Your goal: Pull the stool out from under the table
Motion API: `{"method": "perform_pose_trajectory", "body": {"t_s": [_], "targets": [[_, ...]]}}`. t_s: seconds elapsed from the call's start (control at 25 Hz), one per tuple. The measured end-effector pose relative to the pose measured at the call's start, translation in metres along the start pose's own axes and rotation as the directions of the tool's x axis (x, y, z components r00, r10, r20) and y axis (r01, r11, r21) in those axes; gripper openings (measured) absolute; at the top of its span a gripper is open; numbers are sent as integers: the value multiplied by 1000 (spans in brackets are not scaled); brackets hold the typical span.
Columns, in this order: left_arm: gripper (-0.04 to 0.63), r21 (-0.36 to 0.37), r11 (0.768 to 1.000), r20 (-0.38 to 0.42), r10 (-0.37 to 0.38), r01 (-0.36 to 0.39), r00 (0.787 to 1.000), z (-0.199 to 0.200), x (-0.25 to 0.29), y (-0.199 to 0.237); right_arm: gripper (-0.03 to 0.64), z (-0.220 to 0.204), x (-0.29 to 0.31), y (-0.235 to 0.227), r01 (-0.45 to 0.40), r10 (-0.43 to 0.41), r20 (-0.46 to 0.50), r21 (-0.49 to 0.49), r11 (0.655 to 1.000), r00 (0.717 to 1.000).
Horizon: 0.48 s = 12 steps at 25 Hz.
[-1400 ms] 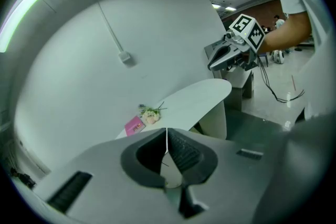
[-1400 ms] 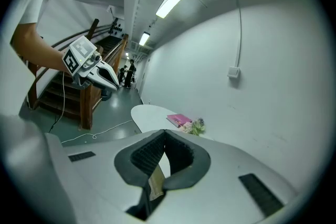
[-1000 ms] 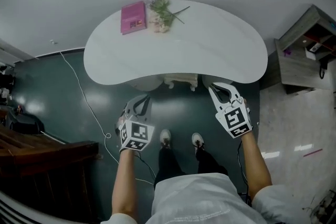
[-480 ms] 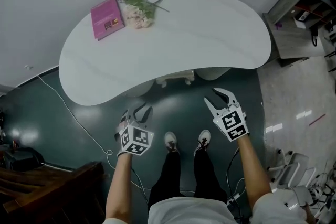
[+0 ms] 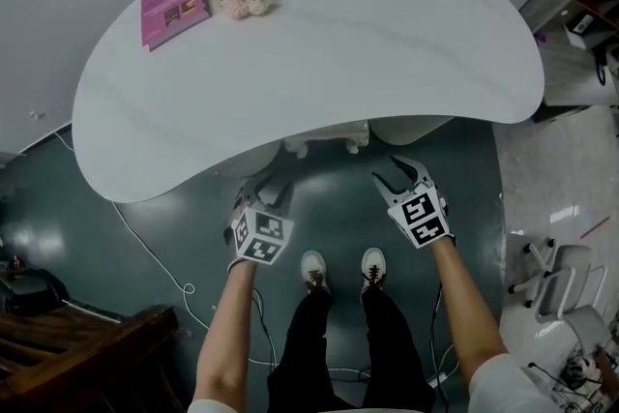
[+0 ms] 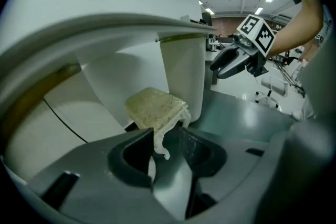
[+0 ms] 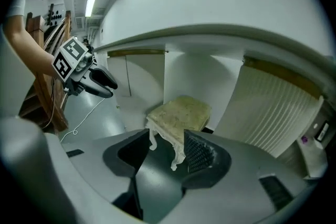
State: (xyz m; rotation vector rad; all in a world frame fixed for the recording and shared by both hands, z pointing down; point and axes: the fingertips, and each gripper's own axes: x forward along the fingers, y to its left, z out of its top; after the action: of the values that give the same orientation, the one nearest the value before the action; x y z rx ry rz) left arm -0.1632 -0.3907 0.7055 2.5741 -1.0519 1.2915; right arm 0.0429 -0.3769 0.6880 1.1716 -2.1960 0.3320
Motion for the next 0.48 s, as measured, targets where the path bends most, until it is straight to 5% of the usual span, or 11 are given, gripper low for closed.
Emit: {"method": "perform_pose_trajectory", "body": {"t_s": [0.28,0.48], "targets": [[212,-137,991,-16,3,-5,1000,-60,108,2,258,-69,87,-26,-11,11,11,38,999,1000],[253,-169,986,-34,1,-7,999,-96,165,6,270,-108,139,-36,-19,19,-1,68,997,1000]]}}
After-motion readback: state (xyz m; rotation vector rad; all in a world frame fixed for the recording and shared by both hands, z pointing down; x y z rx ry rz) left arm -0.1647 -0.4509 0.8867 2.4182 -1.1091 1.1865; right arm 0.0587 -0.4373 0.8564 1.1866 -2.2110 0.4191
